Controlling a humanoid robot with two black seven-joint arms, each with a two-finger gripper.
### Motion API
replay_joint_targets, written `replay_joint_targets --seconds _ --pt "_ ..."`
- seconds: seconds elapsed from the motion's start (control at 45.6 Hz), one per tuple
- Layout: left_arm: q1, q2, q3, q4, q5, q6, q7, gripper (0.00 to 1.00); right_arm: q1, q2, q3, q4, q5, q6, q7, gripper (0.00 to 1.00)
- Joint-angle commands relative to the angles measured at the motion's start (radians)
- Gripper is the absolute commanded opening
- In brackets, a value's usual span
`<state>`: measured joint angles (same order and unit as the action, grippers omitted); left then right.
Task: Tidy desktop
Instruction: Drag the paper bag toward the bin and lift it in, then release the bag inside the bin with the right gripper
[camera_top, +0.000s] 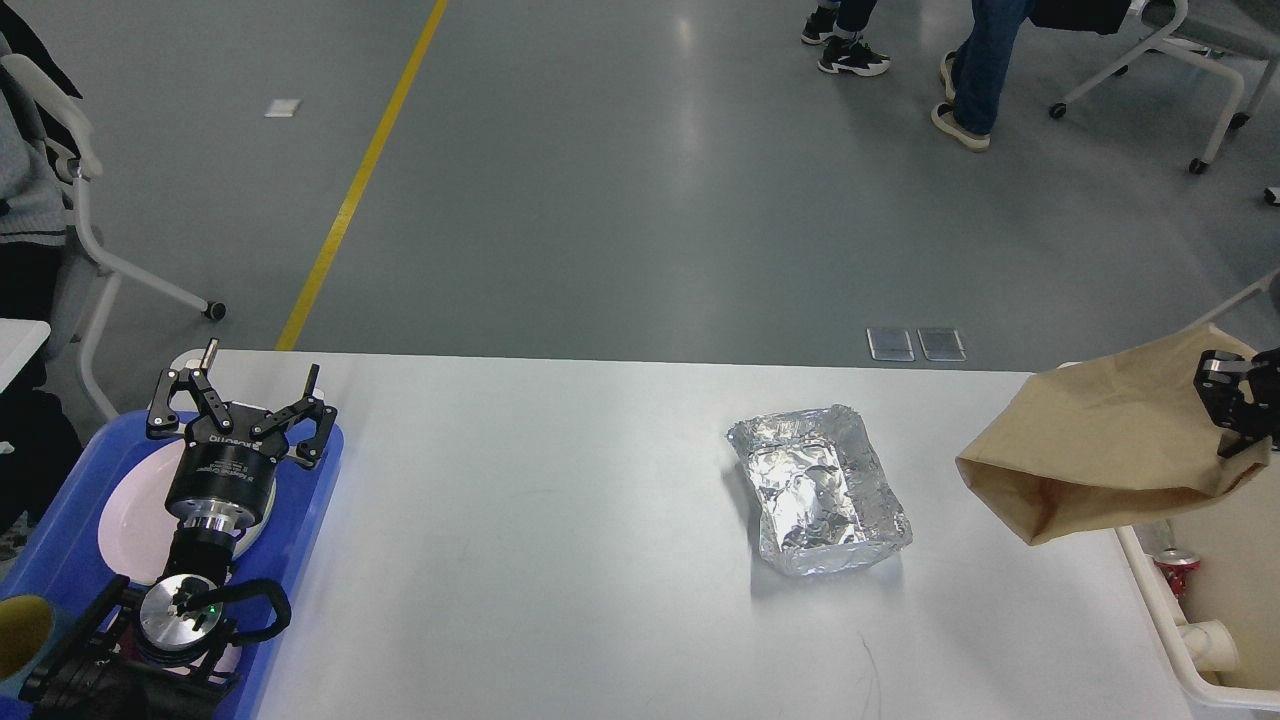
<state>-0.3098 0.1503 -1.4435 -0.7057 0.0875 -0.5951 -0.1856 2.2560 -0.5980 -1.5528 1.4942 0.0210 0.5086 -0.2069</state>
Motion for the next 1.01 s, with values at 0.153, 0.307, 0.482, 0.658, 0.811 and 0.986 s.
replay_joint_targets --seconds 0.153,0.307,0.482,0.658,0.811,0.986 --pt "0.000 0.000 0.000 0.000 0.000 0.000 0.000 0.96 -0.143 -0.060 -0.033 -0.179 -0.019 -0.073 0.000 0.00" --pt "0.000 0.000 0.000 0.000 0.000 0.000 0.000 0.96 -0.364 -0.097 0.003 -0.376 -0.015 -0.154 0.001 0.00" --pt "0.000 0.000 0.000 0.000 0.000 0.000 0.000 0.96 -0.715 -0.118 0.204 -0.618 -0.006 -0.268 0.004 0.00" --pt "0.000 0.000 0.000 0.000 0.000 0.000 0.000 0.96 -1.091 -0.085 0.451 -0.897 -0.003 -0.314 0.001 0.00" --pt "0.000 0.000 0.000 0.000 0.000 0.000 0.000 0.96 -1.392 0.038 0.603 -1.175 -0.001 -0.369 0.001 0.00" --pt "0.000 0.000 0.000 0.000 0.000 0.000 0.000 0.96 -1.584 0.147 0.697 -1.348 -0.001 -0.469 0.001 0.00"
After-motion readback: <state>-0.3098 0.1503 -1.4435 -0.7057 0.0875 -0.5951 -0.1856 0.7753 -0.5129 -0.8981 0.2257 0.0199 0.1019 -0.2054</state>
